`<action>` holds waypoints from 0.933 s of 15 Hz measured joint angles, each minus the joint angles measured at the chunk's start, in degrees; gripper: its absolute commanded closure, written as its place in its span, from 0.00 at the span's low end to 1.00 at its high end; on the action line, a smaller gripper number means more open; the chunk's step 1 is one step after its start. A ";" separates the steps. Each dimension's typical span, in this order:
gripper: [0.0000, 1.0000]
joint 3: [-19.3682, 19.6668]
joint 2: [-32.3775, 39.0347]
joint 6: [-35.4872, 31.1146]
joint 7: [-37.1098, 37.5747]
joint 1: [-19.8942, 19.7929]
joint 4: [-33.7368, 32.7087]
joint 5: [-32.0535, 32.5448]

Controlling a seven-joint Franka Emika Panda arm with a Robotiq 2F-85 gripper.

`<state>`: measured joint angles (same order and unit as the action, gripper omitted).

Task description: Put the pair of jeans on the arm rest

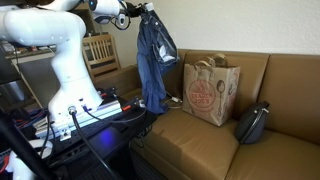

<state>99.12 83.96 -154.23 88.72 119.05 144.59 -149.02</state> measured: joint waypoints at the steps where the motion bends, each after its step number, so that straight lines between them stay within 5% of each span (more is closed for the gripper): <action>1: 0.94 0.22 -0.01 0.45 2.77 0.36 0.46 0.02; 8: 0.94 6.31 -0.63 20.25 15.59 -4.06 16.60 0.02; 14: 0.94 8.96 -15.09 22.80 15.98 -15.53 16.33 0.03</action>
<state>108.08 68.87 -131.44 104.70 103.52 160.92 -149.00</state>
